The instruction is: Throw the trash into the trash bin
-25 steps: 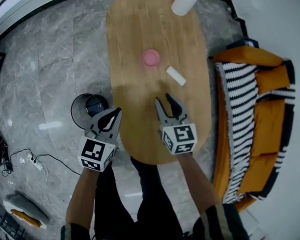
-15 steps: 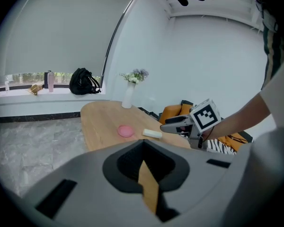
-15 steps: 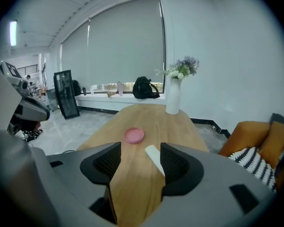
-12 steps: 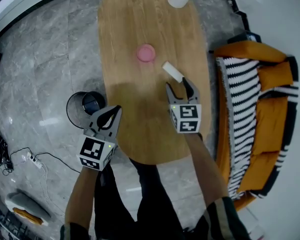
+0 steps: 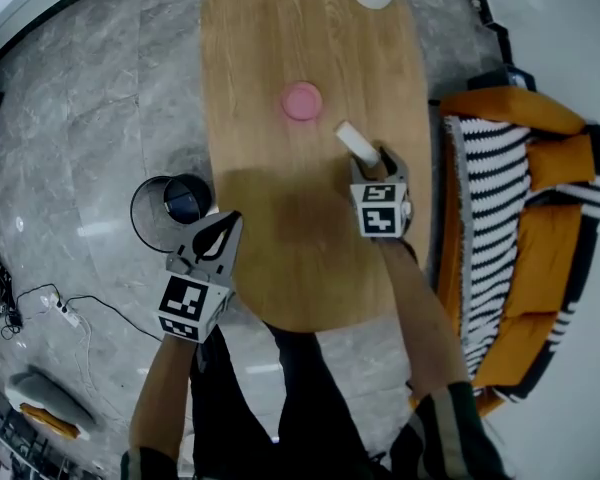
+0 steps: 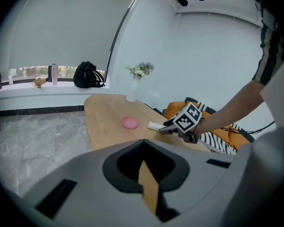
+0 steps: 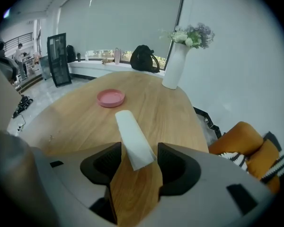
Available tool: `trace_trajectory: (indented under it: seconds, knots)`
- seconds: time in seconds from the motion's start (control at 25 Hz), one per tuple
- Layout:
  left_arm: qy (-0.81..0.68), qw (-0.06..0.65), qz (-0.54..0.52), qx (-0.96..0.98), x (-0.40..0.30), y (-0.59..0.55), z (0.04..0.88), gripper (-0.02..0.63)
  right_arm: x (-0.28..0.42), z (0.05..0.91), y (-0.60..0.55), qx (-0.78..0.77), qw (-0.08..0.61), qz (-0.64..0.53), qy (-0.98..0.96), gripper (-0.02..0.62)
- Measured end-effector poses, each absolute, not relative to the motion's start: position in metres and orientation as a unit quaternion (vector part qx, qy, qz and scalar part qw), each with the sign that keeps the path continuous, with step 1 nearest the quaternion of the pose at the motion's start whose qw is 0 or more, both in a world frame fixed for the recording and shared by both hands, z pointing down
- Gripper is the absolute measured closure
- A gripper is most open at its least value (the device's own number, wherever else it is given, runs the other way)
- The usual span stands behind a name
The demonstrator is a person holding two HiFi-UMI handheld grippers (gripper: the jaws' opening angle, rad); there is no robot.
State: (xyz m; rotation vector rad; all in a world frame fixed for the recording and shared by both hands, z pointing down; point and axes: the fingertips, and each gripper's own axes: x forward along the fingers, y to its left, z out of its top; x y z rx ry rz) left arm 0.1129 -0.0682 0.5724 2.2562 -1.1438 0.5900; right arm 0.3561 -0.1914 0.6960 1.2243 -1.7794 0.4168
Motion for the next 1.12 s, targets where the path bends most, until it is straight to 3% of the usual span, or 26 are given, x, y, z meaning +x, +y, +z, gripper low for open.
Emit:
trace_trajectory:
  seconds: [0.28,0.72,1.12]
  knots:
    - [-0.431,0.278,0.219,0.830,0.098,-0.066,0.579,0.607,0.351,0.698,-0.187,0.481,0.464,0.161,-0.726,0.422]
    - [-0.440,0.276,0.212,0.828,0.074,-0.058,0.569,0.607,0.320,0.672,-0.181,0.490,0.436,0.150,-0.740,0.439]
    - [-0.468,0.272,0.201,0.817,0.019,-0.035,0.553,0.606,0.233,0.642,-0.165,0.452,0.420,0.114,-0.779,0.445]
